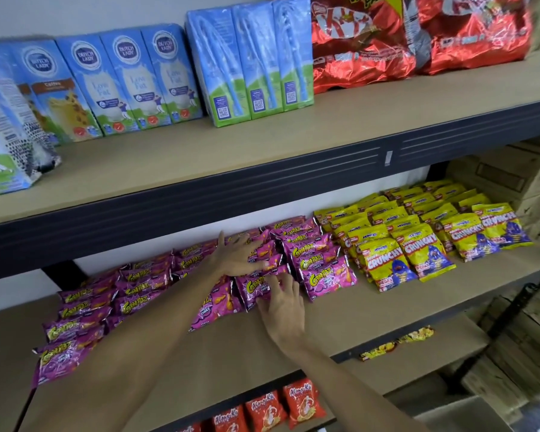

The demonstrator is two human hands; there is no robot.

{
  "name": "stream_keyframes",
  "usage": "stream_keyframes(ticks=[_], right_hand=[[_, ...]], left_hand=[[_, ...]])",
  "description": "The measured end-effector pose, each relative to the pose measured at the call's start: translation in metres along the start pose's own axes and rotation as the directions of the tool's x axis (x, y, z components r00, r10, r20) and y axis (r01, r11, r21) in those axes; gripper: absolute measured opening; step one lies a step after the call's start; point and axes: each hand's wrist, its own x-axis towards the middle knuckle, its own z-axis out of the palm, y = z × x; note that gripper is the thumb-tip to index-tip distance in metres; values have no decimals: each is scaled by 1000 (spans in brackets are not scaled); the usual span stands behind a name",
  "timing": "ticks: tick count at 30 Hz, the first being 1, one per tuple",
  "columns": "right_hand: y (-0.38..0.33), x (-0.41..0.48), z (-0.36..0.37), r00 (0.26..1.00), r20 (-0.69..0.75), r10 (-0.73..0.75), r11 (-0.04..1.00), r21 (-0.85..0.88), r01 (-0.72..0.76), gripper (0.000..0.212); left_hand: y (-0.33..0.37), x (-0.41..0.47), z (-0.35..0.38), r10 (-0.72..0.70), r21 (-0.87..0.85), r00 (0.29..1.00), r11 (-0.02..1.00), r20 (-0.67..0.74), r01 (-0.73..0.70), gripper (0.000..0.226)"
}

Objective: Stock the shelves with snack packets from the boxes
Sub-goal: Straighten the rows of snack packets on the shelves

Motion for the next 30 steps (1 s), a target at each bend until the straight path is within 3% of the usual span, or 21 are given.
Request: stream_keyframes(ticks=[6, 11, 19, 27, 30], right_hand=[[15, -6, -22, 998, -11, -57, 994, 89, 58, 56], [53, -5, -58, 987, -146, 69, 980, 193, -40, 49], [94, -1, -72, 977, -18, 213, 955, 216, -205, 89], [100, 7, -64, 973, -35, 227, 971, 84, -223, 81], [102, 14, -55, 972, -47, 228, 971, 79, -224, 79]], left_hand=[[22, 7, -13, 13, -26, 995, 1000, -98, -16, 81], [55, 20, -23, 48, -23, 994, 998, -94, -50, 83], [106, 41, -31, 75, -209, 995, 974, -68, -87, 76], [128, 35, -43, 49, -183, 997, 982, 63, -37, 78], [124, 51, -39, 28, -29, 993, 999, 117, -25, 87]])
